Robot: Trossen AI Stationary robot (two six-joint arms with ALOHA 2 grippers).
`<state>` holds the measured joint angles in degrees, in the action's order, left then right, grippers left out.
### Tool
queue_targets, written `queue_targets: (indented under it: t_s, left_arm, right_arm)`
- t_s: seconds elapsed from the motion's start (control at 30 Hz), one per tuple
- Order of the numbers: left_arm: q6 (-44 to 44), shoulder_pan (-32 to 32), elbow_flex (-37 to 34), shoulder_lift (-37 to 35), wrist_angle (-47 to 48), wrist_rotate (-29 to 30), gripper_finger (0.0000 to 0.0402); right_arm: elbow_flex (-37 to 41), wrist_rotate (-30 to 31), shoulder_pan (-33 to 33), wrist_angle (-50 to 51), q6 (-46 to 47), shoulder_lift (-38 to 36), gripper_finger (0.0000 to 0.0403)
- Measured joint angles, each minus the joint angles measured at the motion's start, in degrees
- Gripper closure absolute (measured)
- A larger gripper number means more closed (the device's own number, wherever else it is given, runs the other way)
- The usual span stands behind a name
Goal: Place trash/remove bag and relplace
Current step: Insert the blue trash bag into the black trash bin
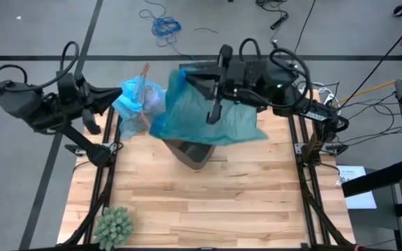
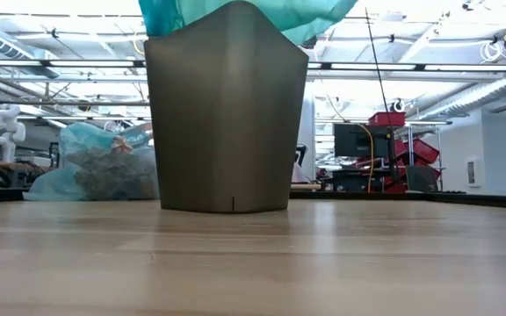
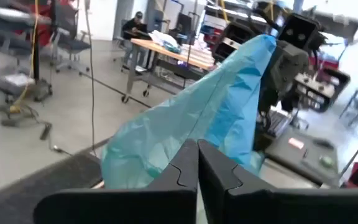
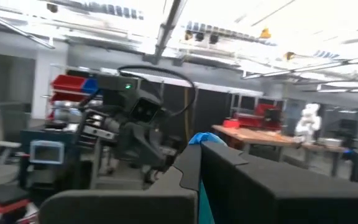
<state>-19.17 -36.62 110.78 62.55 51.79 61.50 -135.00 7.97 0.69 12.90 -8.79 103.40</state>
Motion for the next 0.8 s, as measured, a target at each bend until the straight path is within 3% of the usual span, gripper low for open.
queue_targets:
  t_s: [0.2,0.43,0.57,0.7,0.8]
  left_arm:
    - [3.2,0.2,0.0,1.3,0.7,-1.5,0.0317]
    - [3.0,5.9,-0.2,4.1,3.7,-1.1,0.0236]
    - [3.0,9.6,-0.2,6.1,3.8,-4.0,0.0221]
    - [3.1,13.3,-0.3,8.2,3.3,-10.5,0.0218]
    - [3.1,14.6,-0.3,9.3,2.8,-10.8,0.0218]
  right_arm:
    - [0.0,-1.9,0.0,2.1,0.8,0.8,0.0403]
    - [0.0,-4.6,0.0,1.7,1.6,0.8,0.0403]
    - [0.0,-6.8,-0.6,0.7,3.0,0.8,0.0403]
    - [0.0,-6.9,-1.3,0.9,3.4,0.8,0.0403]
    - [0.0,-6.9,-1.9,0.7,3.4,0.8,0.0403]
